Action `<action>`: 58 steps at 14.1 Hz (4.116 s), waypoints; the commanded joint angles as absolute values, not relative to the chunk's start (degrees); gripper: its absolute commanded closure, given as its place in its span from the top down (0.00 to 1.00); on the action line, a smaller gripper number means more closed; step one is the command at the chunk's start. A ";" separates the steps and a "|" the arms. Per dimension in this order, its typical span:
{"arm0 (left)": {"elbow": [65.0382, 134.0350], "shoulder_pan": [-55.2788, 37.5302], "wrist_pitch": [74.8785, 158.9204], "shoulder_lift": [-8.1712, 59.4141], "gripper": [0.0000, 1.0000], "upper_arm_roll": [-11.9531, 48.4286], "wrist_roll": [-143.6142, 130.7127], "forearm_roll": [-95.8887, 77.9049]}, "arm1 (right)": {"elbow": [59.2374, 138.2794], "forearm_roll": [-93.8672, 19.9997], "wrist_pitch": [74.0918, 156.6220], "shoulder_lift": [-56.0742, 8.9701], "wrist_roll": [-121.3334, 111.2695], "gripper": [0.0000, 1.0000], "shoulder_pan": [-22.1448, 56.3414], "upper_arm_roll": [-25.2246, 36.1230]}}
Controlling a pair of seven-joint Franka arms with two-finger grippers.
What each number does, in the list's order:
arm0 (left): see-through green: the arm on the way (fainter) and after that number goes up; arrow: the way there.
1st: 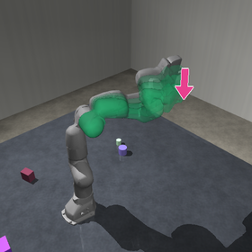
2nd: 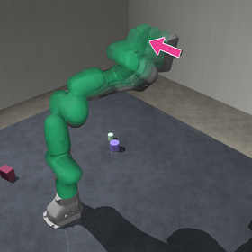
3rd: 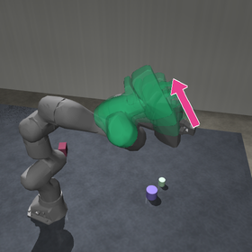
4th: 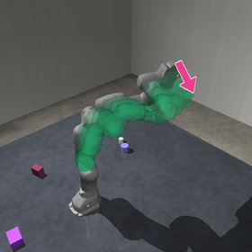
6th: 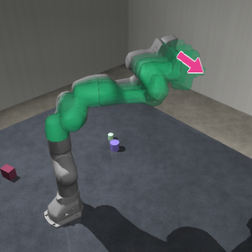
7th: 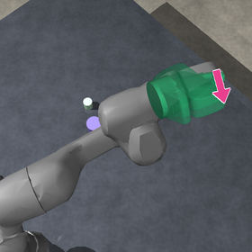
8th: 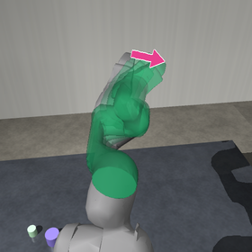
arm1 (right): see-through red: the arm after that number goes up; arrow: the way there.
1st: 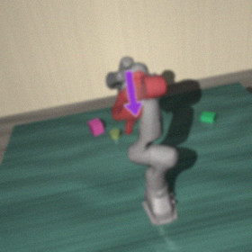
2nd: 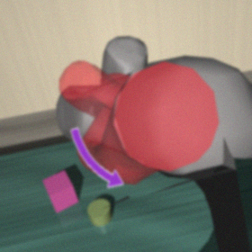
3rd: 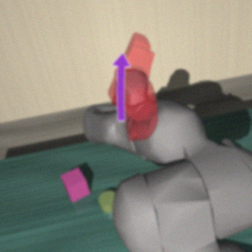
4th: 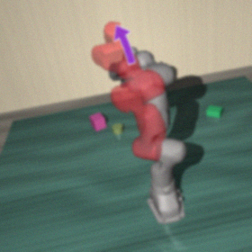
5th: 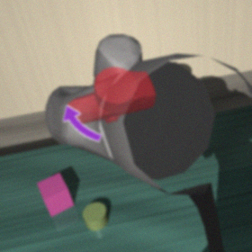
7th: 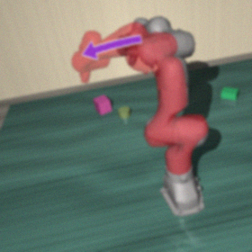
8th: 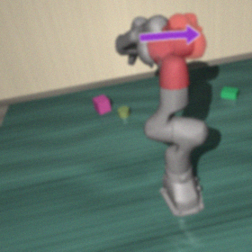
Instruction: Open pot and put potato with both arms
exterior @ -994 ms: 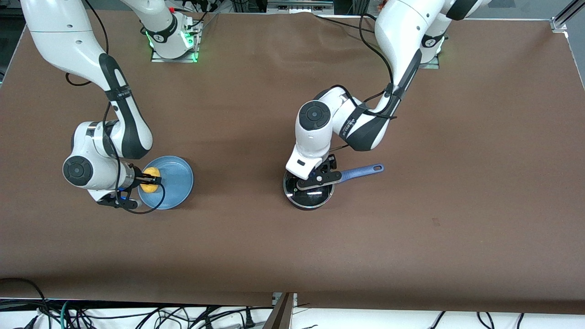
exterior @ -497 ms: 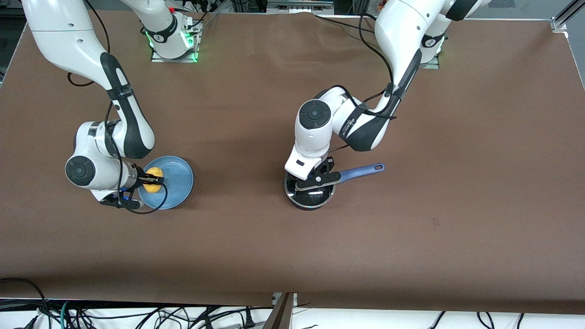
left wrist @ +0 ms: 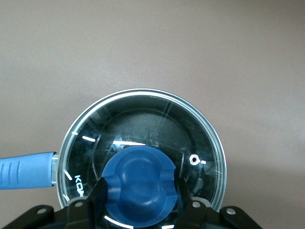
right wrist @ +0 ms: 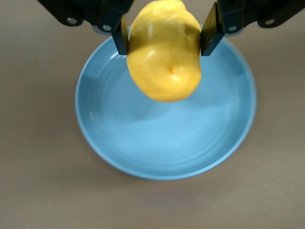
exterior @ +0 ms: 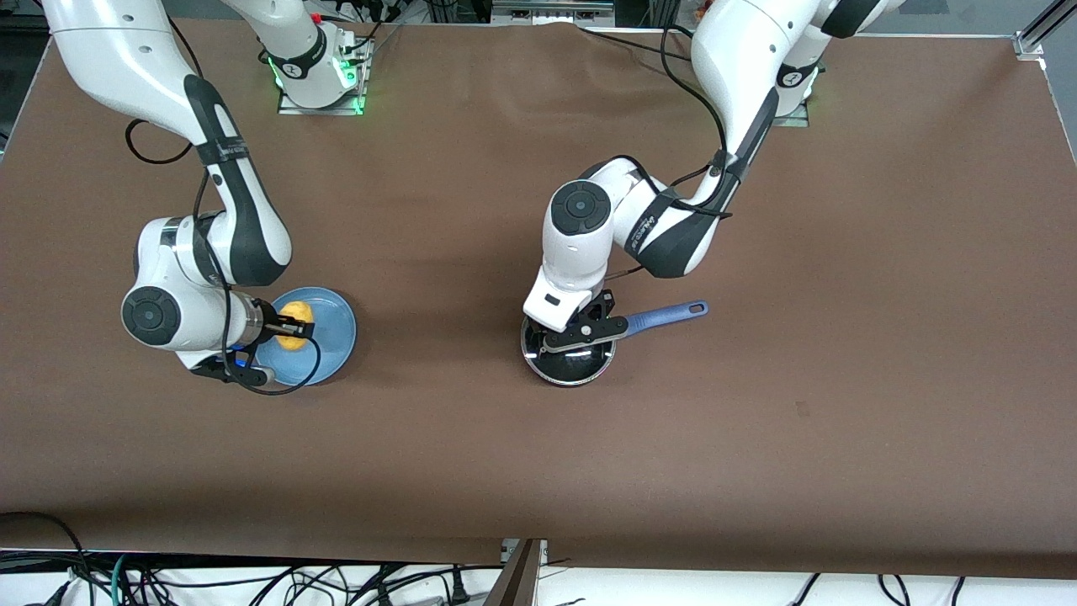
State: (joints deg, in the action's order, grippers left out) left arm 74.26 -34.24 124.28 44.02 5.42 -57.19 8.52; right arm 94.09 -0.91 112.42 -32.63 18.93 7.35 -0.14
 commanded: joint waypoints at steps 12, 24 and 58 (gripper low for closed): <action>82.07 -18.92 117.86 28.93 0.43 5.27 -34.67 5.72 | 82.36 -14.49 101.34 -32.69 49.97 0.67 15.45 -5.36; 110.19 -7.65 141.65 25.13 0.43 -14.15 22.06 -11.51 | 69.72 -15.47 127.78 -45.07 81.54 0.68 33.39 -5.45; 87.46 -2.72 91.67 6.68 1.00 -3.87 -0.70 -1.67 | 88.60 0.79 85.87 -3.60 -8.95 1.00 5.80 3.86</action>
State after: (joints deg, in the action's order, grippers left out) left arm 89.16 -2.33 92.80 6.98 -4.50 0.15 -3.77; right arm 87.36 -0.57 85.30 -4.67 -5.99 7.39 5.92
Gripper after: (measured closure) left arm 0.000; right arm 0.000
